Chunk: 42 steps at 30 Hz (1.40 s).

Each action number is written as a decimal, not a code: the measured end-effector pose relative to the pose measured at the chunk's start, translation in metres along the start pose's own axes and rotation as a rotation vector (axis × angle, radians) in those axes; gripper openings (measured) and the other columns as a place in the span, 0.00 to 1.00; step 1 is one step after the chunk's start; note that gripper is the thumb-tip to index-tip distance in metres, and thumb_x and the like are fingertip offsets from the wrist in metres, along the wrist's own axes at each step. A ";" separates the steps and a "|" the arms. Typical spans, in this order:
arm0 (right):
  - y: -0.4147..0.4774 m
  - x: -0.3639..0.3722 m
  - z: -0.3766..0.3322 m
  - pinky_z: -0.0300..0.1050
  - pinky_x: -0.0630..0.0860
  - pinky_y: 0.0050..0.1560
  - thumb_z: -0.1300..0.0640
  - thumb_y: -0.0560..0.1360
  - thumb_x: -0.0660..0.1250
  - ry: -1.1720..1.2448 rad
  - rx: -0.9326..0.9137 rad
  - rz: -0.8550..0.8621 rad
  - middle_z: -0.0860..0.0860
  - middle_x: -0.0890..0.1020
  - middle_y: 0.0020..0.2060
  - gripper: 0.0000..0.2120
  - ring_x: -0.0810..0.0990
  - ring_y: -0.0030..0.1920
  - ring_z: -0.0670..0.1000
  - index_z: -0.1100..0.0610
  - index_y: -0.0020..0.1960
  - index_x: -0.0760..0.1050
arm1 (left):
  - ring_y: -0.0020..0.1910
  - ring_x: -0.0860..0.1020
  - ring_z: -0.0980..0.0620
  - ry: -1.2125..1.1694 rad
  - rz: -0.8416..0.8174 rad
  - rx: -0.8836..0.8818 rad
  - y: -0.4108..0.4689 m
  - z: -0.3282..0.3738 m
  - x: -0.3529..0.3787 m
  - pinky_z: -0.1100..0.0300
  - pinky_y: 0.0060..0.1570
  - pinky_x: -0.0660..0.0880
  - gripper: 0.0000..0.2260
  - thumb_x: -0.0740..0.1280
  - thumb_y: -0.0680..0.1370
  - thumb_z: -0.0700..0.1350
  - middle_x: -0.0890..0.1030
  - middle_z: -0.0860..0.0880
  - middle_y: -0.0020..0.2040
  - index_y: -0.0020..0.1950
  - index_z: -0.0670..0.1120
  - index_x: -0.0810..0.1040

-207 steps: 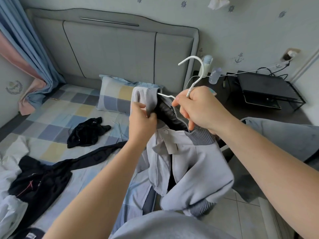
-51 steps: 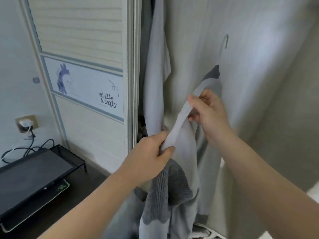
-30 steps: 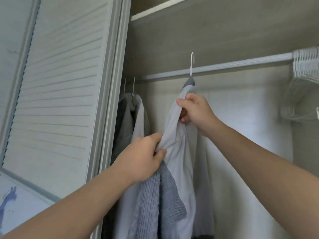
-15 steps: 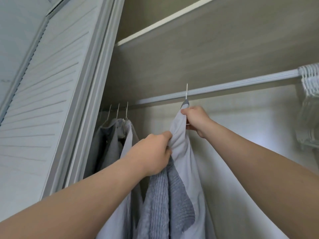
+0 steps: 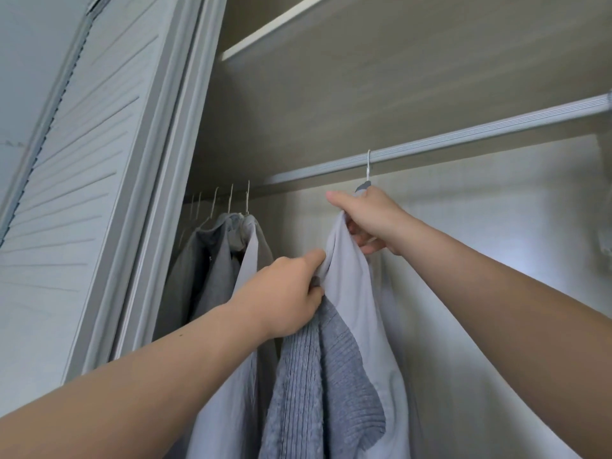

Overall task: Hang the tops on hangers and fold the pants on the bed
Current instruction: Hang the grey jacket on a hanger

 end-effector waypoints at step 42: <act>0.089 0.161 0.020 0.46 0.83 0.34 0.70 0.81 0.59 0.131 -0.083 -0.279 0.68 0.76 0.64 0.15 0.81 0.56 0.62 0.70 0.66 0.72 | 0.49 0.78 0.44 0.189 -0.264 -0.335 -0.061 -0.091 -0.004 0.44 0.50 0.79 0.25 0.60 0.77 0.35 0.74 0.47 0.58 0.70 0.56 0.62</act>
Point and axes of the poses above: each hand's wrist, its own y-axis towards the middle knuckle, its own x-axis out of the palm, z = x × y, the point moved 4 cm from there along y, towards the middle knuckle
